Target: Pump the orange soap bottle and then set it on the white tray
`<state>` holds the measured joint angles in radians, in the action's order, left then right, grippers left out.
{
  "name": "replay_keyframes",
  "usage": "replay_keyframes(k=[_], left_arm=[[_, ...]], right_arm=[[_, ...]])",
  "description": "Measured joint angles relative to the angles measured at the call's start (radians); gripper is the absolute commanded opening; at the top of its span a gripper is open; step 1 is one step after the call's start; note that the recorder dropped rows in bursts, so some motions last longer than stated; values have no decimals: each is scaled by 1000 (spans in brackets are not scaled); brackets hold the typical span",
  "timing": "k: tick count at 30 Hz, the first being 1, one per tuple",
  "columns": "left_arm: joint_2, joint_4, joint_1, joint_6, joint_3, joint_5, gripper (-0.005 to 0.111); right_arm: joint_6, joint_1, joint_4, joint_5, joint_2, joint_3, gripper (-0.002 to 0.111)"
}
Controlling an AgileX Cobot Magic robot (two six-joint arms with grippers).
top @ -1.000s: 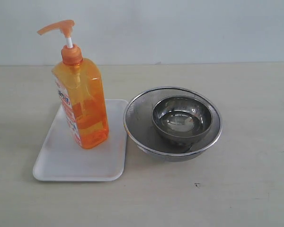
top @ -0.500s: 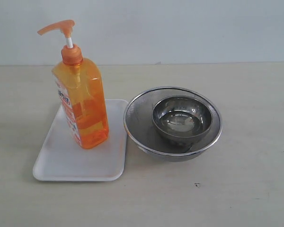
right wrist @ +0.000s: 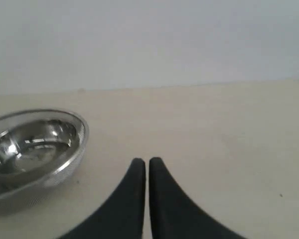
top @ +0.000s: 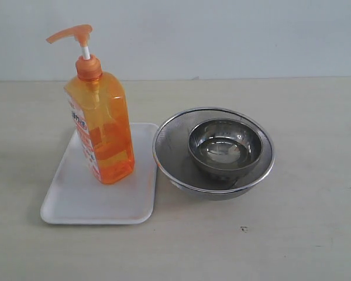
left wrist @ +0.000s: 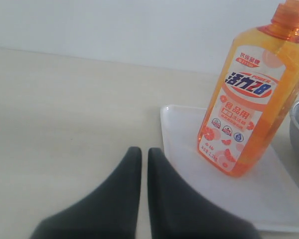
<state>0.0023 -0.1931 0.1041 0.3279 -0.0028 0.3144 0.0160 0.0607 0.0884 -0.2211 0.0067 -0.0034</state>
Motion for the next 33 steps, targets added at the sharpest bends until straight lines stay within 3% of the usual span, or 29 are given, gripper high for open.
replay_keyframes(k=[6,33], left_arm=[[0,0,0,0,0,0,5],[0,0,0,0,0,0,5]], right_arm=[[-133,0,-146,-112,0,4,0],[-148,8,-159,-140,-2,4,0]])
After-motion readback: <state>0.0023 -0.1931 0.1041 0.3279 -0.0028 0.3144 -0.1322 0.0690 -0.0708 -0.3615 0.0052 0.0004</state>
